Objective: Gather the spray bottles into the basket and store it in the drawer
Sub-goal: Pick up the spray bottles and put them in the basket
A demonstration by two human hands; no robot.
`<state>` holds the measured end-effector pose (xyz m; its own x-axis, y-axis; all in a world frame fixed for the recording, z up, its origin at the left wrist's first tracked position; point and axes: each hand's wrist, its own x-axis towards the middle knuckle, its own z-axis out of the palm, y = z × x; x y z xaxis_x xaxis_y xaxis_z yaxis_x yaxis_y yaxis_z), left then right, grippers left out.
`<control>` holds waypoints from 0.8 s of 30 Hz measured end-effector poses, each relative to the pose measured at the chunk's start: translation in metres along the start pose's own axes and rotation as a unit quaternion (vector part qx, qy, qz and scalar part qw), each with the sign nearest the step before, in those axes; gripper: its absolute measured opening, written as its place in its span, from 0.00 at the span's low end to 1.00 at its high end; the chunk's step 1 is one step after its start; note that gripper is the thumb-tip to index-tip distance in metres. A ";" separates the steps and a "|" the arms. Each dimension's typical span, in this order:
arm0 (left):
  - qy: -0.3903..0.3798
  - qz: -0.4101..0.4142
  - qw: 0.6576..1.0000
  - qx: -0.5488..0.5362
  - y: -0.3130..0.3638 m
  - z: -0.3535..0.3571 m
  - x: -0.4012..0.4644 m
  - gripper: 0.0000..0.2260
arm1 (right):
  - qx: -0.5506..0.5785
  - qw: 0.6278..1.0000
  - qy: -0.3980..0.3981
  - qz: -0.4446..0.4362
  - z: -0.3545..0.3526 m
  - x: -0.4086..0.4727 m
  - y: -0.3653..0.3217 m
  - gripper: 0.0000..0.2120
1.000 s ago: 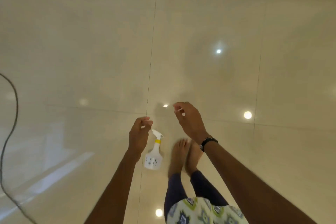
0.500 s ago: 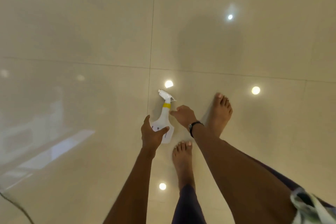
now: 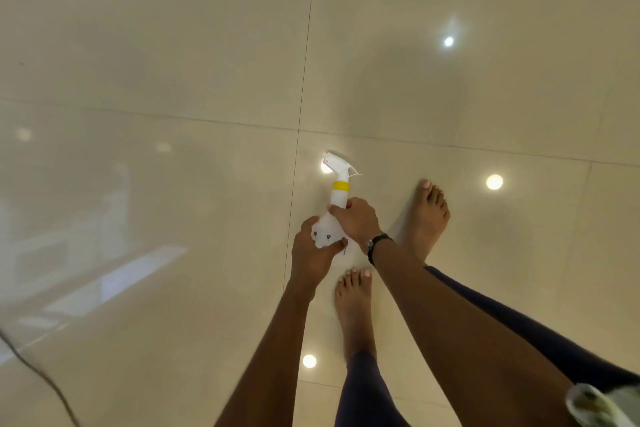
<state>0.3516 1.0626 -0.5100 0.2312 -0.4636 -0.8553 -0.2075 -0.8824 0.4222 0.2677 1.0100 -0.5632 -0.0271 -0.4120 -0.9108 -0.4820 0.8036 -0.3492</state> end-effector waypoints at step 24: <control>0.087 0.302 0.949 0.031 0.590 -0.025 -0.095 0.43 | 0.069 0.912 0.092 -0.393 -0.413 -0.176 -0.448 0.09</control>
<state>0.2303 0.5839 -0.1720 0.2050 -0.8941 -0.3981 -0.4062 -0.4478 0.7965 0.1267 0.5453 -0.1551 0.1266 -0.9394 -0.3187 -0.3004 0.2699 -0.9148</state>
